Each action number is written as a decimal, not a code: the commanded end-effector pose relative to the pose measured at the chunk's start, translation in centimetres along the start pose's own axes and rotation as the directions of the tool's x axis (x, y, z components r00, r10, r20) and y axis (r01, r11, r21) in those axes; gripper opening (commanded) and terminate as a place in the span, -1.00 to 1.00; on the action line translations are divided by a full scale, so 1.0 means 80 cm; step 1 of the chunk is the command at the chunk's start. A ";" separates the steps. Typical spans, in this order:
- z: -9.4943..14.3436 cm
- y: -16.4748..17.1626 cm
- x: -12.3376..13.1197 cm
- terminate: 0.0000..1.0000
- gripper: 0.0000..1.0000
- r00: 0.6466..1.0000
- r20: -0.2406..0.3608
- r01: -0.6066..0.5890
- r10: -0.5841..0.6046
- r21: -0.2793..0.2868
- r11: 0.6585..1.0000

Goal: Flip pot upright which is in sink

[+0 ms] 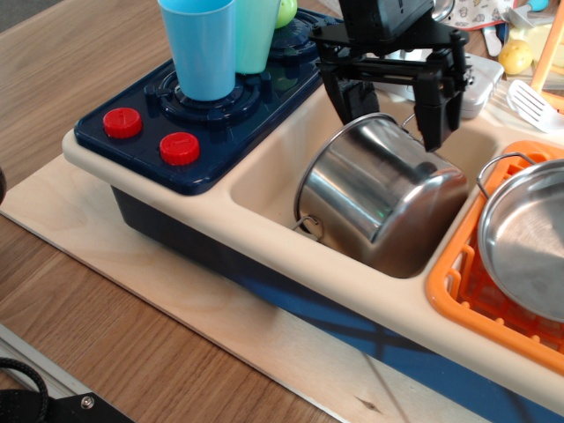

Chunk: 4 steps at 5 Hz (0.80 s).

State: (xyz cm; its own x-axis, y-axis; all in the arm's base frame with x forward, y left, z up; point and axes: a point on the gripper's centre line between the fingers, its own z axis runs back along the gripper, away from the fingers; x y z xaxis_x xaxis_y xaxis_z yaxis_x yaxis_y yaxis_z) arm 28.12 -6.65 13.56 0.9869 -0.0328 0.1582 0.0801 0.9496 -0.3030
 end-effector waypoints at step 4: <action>0.012 -0.041 -0.001 -1.00 1.00 0.974 0.069 0.158 -0.214 0.467 0.870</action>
State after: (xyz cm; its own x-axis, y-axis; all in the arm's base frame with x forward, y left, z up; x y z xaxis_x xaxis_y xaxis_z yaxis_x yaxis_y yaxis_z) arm 27.18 -9.39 14.22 0.9443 -0.2224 0.2426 0.1731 0.9626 0.2085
